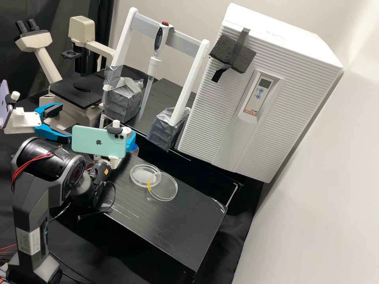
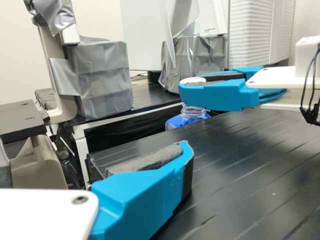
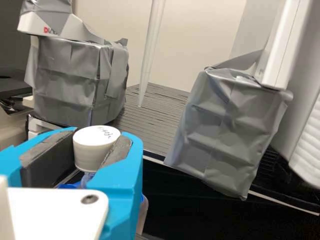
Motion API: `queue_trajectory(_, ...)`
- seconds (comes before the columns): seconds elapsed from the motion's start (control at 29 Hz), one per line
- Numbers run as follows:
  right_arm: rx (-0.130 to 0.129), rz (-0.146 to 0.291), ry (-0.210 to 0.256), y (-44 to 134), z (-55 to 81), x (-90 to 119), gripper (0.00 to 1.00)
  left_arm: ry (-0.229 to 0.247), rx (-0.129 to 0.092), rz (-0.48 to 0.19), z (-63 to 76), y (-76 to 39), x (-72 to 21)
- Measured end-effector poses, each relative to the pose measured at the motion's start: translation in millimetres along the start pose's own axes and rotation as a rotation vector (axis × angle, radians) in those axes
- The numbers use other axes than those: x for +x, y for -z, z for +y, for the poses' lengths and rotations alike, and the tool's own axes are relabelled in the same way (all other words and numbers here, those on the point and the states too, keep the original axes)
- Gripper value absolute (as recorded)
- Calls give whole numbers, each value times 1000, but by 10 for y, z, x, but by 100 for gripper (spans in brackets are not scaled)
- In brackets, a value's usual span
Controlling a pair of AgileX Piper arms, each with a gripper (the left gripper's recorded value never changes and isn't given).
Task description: Close the bottle
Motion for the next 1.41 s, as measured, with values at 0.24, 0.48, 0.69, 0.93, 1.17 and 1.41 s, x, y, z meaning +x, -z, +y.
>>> queue_trajectory(0.24,1,-1,-1,-5,-3,8,0,0,0,0,0,0,0)
queue_trajectory(0.48,7,-18,2,-32,-14,50,0,-2,0,0,4,0,4)
queue_trajectory(0.69,6,-22,7,-32,-10,68,0,-2,0,0,4,0,4)
queue_trajectory(0.93,6,-22,6,-30,-7,74,100,-2,0,0,4,0,4)
queue_trajectory(1.17,6,-24,8,-32,-8,74,100,-2,0,0,4,0,4)
queue_trajectory(1.41,6,-24,8,-32,-8,74,100,-15,4,0,37,9,32)
